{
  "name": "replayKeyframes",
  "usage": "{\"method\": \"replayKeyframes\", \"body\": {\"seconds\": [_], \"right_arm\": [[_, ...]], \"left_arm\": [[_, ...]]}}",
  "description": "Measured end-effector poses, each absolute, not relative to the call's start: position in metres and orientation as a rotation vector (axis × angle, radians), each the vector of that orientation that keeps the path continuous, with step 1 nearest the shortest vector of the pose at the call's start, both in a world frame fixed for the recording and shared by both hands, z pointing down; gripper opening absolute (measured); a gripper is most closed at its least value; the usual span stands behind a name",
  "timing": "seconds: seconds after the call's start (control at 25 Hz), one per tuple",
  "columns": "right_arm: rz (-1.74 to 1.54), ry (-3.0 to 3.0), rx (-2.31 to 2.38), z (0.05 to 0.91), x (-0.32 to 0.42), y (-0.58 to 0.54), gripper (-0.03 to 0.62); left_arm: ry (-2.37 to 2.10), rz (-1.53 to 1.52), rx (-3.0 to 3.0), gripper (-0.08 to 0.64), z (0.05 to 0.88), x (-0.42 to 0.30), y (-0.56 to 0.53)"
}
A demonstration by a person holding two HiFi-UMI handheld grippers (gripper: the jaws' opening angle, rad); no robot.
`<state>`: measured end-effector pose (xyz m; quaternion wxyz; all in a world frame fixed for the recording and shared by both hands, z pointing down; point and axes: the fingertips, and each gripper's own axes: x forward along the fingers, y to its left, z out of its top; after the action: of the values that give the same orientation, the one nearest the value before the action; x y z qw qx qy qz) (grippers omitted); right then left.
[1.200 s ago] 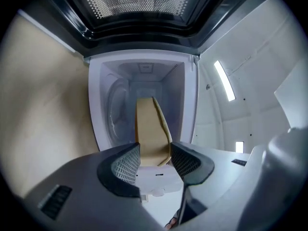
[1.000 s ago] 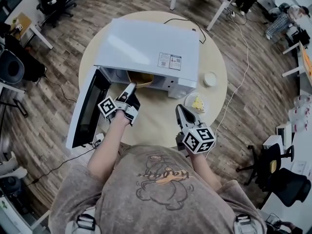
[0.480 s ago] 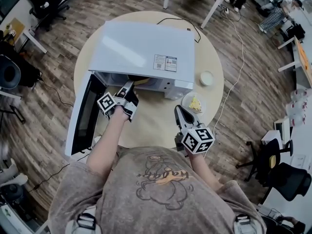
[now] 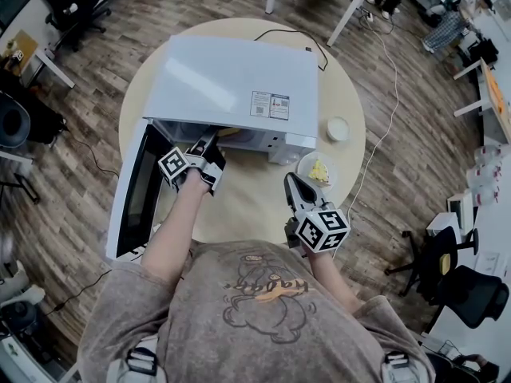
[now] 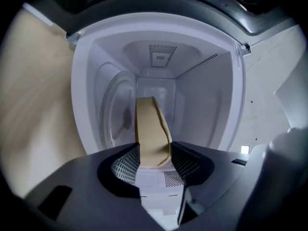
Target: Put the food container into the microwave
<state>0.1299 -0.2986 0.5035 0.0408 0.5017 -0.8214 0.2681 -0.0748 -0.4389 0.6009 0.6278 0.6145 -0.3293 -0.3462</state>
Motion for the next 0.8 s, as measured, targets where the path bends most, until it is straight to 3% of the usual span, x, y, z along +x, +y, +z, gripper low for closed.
{"method": "replayKeyframes", "body": {"seconds": [0.8], "right_arm": [[0.839,-2.487,1.566,0.5095,0.1315,-0.2955,0.000]], "left_arm": [[-0.770,-0.761,1.377,0.215,0.6065,-0.0723,-0.4397]]}}
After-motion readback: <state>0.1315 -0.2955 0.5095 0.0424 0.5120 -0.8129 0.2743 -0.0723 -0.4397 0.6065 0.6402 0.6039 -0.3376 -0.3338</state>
